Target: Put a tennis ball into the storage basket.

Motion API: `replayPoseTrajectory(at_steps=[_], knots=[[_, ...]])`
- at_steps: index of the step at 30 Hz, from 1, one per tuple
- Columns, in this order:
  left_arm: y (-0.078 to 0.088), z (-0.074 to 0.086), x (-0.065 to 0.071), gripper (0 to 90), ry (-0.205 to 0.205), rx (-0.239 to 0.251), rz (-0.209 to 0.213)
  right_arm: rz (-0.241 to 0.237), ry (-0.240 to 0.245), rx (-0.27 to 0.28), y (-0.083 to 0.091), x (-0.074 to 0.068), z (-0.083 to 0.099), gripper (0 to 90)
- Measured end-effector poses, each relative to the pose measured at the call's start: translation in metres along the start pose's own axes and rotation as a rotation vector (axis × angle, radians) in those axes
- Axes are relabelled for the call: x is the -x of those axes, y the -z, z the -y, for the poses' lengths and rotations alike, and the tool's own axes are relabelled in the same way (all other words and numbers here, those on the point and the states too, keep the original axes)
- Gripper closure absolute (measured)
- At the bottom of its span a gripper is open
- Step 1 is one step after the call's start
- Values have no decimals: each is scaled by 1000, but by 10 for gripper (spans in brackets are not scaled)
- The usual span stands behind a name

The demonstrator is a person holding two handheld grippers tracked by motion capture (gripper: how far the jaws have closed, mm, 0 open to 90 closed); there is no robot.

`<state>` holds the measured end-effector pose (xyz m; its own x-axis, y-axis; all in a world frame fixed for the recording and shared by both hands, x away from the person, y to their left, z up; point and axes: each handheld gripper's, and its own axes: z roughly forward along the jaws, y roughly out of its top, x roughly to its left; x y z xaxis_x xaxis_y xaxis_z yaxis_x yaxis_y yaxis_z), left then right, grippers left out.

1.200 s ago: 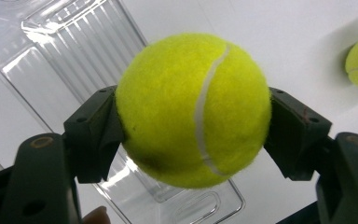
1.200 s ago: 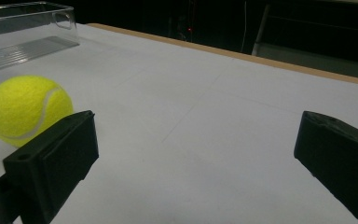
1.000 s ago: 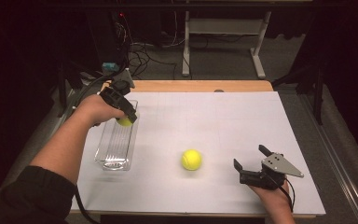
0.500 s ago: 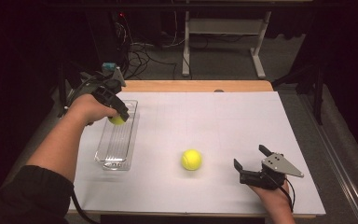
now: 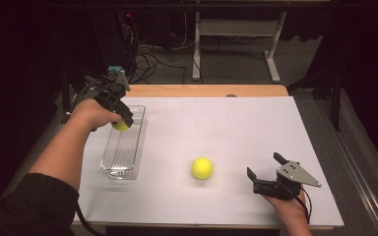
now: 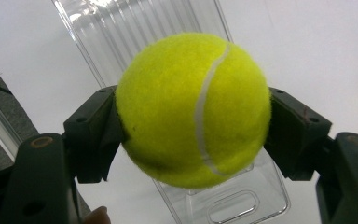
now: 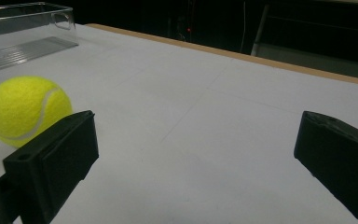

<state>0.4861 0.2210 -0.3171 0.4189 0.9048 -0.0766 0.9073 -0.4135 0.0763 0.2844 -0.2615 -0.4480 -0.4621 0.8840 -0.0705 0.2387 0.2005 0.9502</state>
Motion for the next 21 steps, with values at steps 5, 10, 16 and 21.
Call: replayPoseTrajectory(at_steps=[5, 10, 16, 21], knots=[[-4, -2, -1, 273, 4, -7, -7, 3, -4, -1, 0, 0, 0, 0], [-7, -4, -1, 273, 6, -3, -13, 4, -3, 0, 0, 0, 0, 0], [-13, -5, -3, 273, 9, -10, -12, 5, -1, 0, 0, 1, 0, 0], [-16, -6, -4, 273, 15, -7, -12, 4, -2, 0, 0, 1, 0, 0]])
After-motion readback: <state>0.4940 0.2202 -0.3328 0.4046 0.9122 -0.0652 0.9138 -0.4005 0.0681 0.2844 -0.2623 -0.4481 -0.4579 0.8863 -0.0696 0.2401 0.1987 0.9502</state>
